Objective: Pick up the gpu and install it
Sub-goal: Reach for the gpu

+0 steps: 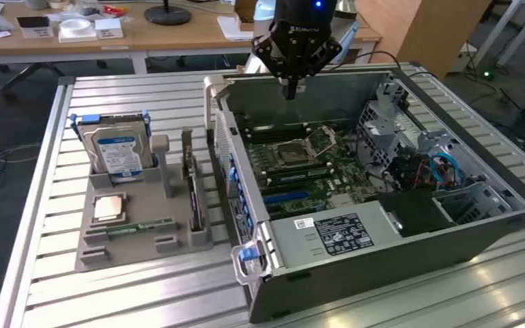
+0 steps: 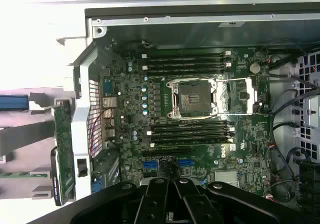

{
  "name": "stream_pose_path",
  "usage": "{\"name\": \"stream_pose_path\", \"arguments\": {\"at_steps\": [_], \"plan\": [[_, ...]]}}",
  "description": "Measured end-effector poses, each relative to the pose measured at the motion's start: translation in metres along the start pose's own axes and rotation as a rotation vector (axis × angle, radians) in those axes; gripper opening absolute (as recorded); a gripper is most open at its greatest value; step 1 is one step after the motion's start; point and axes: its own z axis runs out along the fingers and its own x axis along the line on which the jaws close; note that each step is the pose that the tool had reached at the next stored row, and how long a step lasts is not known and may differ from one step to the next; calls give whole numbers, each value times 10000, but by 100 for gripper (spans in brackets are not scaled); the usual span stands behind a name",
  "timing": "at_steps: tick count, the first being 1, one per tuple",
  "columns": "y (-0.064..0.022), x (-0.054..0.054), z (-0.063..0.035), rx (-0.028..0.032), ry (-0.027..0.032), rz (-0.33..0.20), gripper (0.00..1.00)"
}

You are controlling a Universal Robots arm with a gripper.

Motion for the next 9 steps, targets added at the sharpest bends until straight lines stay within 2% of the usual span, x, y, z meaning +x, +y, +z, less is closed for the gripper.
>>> {"name": "stream_pose_path", "arguments": {"at_steps": [9], "plan": [[0,0,0,0,0,-1,11]]}}
